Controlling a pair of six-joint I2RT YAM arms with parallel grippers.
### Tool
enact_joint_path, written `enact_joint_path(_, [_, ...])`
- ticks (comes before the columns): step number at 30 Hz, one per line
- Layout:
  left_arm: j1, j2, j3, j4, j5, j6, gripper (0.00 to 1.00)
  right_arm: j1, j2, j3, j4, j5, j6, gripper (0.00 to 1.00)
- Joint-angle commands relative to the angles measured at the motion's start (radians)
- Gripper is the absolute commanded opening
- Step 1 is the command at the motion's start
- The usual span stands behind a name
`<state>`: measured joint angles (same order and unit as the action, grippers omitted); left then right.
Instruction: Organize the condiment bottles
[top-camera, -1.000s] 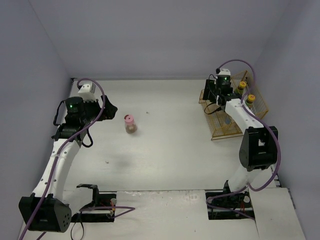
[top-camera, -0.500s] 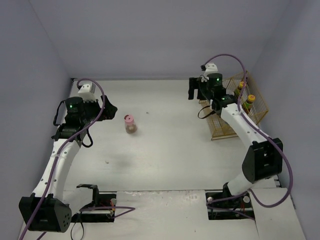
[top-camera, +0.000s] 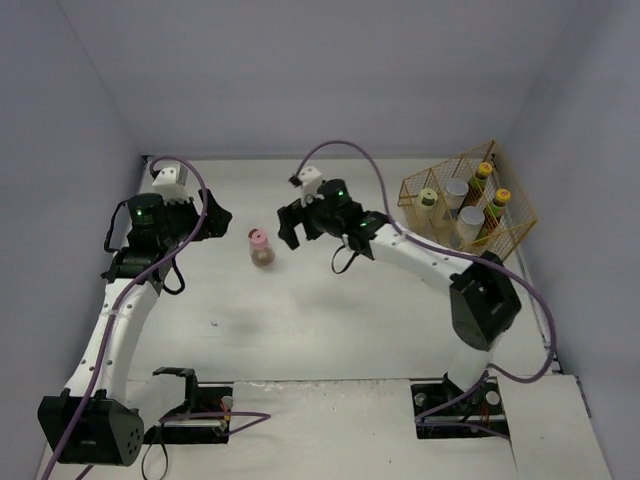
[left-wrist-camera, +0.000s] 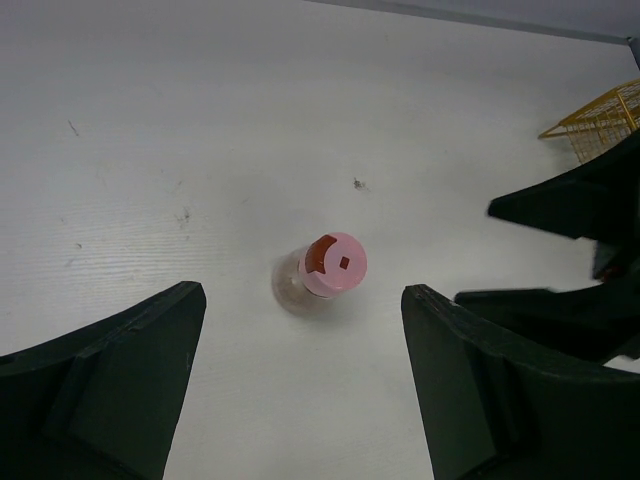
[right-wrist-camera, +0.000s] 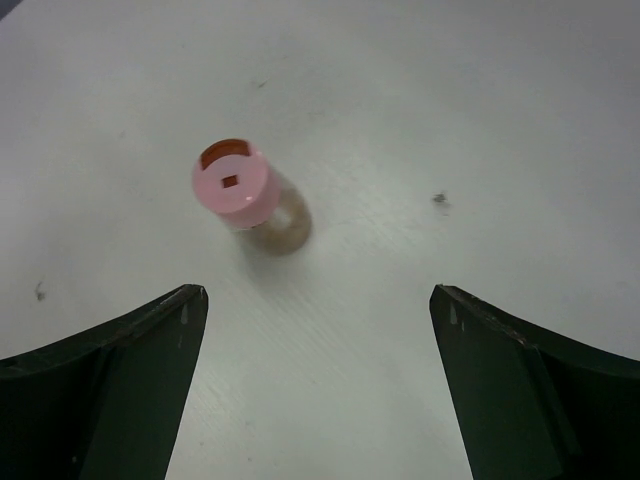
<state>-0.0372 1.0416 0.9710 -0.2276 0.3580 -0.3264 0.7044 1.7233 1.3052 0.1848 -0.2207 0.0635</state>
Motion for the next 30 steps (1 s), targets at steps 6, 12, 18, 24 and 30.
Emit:
enact_joint_path(6, [0.014, -0.049, 0.031, 0.065, -0.030, 0.004, 0.80, 0.116, 0.209, 0.203, 0.150, -0.068, -0.051, 1.00])
enact_joint_path(12, [0.020, -0.051, 0.029, 0.065, -0.030, 0.006, 0.80, 0.139, 0.317, 0.269, 0.194, -0.068, -0.054, 0.97])
enact_joint_path(18, [0.022, -0.054, 0.031, 0.065, -0.028, 0.004, 0.80, 0.142, 0.390, 0.313, 0.186, -0.043, -0.053, 0.84])
enact_joint_path(24, [0.023, -0.051, 0.029, 0.066, -0.027, 0.003, 0.80, 0.141, 0.386, 0.293, 0.202, -0.008, -0.053, 0.40])
enact_joint_path(30, [0.025, -0.051, 0.031, 0.068, -0.022, 0.000, 0.80, 0.107, 0.248, 0.195, 0.216, 0.072, -0.076, 0.05])
